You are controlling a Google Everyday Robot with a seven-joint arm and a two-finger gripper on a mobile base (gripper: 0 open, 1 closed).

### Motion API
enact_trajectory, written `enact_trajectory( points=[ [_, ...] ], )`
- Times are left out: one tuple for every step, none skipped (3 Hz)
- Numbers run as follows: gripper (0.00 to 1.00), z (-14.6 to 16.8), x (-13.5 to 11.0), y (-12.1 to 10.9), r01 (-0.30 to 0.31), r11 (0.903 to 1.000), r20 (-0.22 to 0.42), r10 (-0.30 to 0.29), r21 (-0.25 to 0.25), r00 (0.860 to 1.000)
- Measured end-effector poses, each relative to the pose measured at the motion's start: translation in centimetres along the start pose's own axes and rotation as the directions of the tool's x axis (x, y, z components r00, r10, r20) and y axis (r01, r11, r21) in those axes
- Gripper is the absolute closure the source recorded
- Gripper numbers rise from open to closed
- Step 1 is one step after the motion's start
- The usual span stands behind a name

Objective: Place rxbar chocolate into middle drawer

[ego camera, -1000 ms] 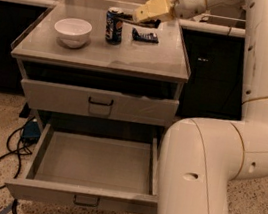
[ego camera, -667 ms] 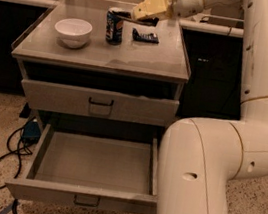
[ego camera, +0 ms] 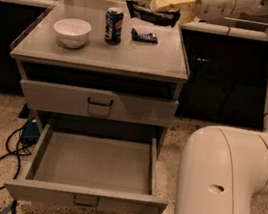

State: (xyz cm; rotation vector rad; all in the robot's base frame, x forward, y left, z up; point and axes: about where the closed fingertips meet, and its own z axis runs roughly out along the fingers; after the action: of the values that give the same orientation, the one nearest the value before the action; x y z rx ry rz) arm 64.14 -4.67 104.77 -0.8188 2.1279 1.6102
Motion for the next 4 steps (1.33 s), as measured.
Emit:
enact_trajectory(
  points=[
    [1.0, -4.5, 0.2, 2.8, -0.075, 0.9966, 0.083, 0.072, 0.034, 0.994],
    [1.0, -4.4, -0.6, 2.7, -0.076, 0.9966, 0.108, 0.072, 0.032, 0.992],
    [1.0, -4.4, -0.7, 2.7, -0.076, 0.9966, 0.111, 0.072, 0.032, 0.991],
    [1.0, -2.2, -2.2, 3.8, 0.015, 0.998, 0.115, -0.008, -0.061, 0.993]
  ],
)
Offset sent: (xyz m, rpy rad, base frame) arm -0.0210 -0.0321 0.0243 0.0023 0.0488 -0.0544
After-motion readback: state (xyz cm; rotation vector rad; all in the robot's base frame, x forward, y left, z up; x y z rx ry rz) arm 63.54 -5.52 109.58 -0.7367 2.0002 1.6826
